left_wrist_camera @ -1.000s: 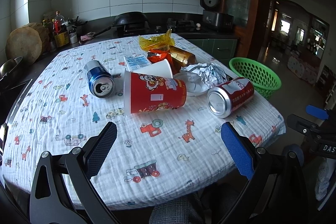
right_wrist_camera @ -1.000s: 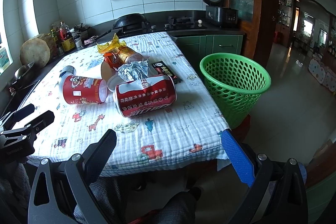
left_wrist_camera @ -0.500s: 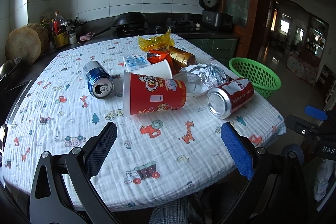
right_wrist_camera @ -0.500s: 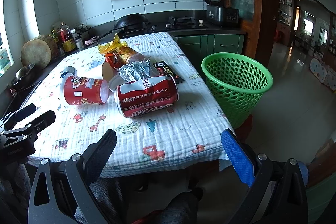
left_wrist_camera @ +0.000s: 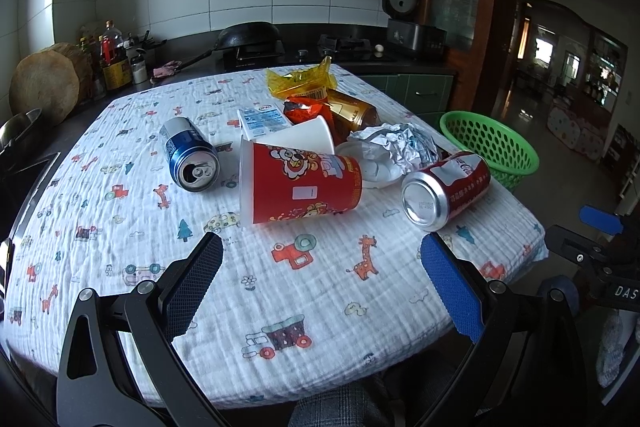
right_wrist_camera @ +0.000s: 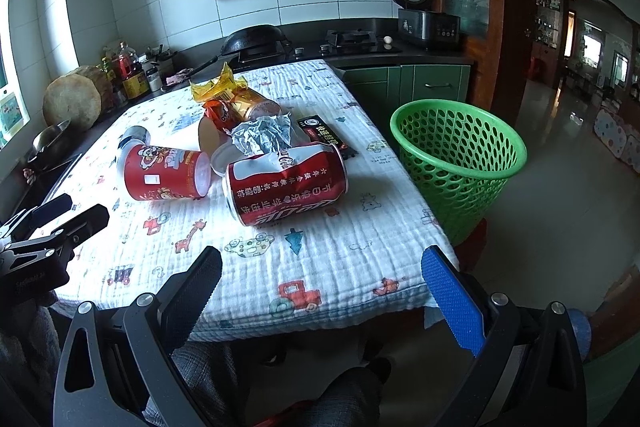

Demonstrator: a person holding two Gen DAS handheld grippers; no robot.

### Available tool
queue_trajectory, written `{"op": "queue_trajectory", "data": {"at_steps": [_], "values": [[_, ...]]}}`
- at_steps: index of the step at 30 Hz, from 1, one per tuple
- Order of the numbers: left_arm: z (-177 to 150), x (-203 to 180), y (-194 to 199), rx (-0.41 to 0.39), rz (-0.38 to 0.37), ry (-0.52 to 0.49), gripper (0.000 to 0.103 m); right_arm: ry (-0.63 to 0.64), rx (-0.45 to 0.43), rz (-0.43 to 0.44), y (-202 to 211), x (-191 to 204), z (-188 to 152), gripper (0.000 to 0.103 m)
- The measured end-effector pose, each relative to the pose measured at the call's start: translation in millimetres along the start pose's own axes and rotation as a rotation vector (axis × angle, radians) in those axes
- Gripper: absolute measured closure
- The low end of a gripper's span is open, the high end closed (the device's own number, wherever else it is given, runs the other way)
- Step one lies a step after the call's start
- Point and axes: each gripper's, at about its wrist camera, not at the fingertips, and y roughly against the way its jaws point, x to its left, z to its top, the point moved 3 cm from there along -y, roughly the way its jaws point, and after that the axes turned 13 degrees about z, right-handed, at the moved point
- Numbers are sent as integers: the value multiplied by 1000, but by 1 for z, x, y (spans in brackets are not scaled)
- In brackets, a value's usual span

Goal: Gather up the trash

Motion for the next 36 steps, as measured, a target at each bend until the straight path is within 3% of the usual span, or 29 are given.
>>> {"op": "queue_trajectory", "data": {"at_steps": [23, 36], "values": [[12, 22, -33, 45, 22, 4, 5, 2, 40, 48, -26, -8, 17, 6], [21, 35, -52, 68, 33, 14, 6, 82, 71, 156, -57, 5, 70, 7]]}}
